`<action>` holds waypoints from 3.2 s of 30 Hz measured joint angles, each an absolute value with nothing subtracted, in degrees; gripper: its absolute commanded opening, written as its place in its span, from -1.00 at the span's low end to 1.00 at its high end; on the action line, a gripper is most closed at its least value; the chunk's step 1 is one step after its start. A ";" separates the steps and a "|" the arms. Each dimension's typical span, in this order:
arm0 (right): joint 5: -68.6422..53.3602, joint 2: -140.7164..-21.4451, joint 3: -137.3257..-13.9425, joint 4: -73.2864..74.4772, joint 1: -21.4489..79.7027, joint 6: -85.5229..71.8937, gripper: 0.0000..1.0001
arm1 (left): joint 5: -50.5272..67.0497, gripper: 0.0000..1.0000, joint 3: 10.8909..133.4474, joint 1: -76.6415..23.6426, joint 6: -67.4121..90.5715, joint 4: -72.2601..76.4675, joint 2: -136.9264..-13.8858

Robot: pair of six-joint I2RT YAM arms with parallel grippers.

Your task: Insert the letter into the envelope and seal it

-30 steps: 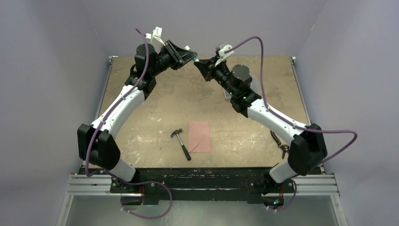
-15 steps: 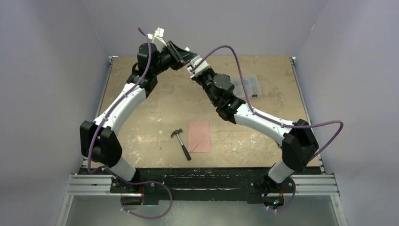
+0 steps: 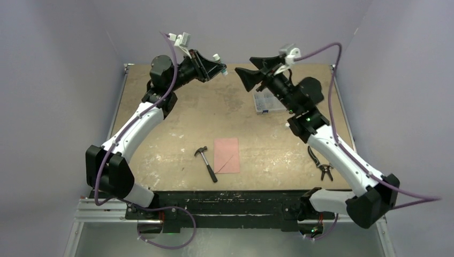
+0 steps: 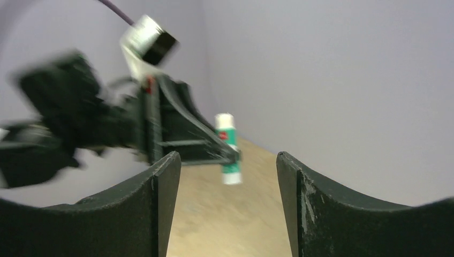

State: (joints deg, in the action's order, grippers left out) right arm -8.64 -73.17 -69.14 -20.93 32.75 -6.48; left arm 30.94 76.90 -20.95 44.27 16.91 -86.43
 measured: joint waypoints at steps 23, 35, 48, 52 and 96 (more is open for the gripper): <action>-25.39 -78.08 -83.44 -10.94 31.00 -24.67 0.08 | 60.64 -1.00 75.46 -20.53 30.52 27.88 -86.24; -30.94 -83.07 -87.85 -0.73 31.00 -18.81 -0.15 | 62.85 -1.00 75.48 -20.53 31.86 29.15 -86.35; -35.09 -84.38 -89.10 -1.37 30.55 -17.39 -1.00 | 62.11 -0.31 76.84 -20.32 34.72 26.81 -86.39; -31.62 -82.81 -84.71 -8.78 30.55 -24.97 -1.00 | 58.61 0.01 77.25 -20.34 36.53 28.08 -86.35; 10.70 -91.07 -85.01 16.51 23.90 -37.01 0.77 | 23.16 -1.00 70.02 -19.99 31.33 -0.21 -88.03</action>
